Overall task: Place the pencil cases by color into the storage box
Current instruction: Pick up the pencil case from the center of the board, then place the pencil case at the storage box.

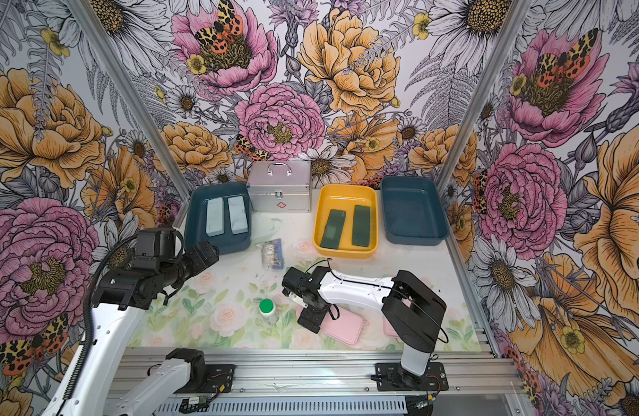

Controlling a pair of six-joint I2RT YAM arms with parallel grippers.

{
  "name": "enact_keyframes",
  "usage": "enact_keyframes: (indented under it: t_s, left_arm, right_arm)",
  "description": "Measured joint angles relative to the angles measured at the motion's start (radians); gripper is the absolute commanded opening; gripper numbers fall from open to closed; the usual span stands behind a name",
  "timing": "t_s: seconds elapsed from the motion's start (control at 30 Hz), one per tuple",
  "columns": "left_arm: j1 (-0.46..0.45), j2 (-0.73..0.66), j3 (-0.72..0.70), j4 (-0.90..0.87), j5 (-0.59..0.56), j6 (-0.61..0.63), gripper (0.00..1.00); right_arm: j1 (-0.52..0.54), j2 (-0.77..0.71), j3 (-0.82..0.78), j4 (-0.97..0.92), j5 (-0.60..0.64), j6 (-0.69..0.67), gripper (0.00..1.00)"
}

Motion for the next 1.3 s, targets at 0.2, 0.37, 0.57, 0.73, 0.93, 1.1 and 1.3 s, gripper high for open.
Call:
enact_keyframes:
  t_s: [0.2,0.37,0.57,0.73,0.93,1.1,1.3]
  left_arm:
    - [0.000,0.038,0.002,0.014,-0.006,0.002,0.99]
    - [0.000,0.071,0.004,0.030,-0.006,0.002,0.99]
    - [0.000,0.142,0.040,0.043,-0.005,0.005,0.99]
    - [-0.004,0.208,0.102,0.066,-0.006,0.007,0.99]
    - [-0.018,0.276,0.146,0.082,-0.005,0.011,0.99]
    - [-0.025,0.345,0.172,0.082,-0.005,0.013,0.99]
    - [-0.037,0.425,0.224,0.083,0.002,0.012,0.99]
  right_arm:
    - [-0.005,-0.007,0.234,-0.098,0.004,-0.012,0.72]
    - [-0.072,0.003,0.411,-0.188,0.015,-0.050,0.71]
    - [-0.238,0.103,0.629,-0.248,0.046,-0.092,0.71]
    - [-0.389,0.237,0.805,-0.253,0.101,-0.091,0.71]
    - [-0.510,0.344,0.941,-0.222,0.214,-0.087,0.72]
    - [-0.600,0.392,1.017,-0.171,0.294,-0.079,0.72]
    - [-0.724,0.456,1.096,-0.124,0.311,-0.064,0.72]
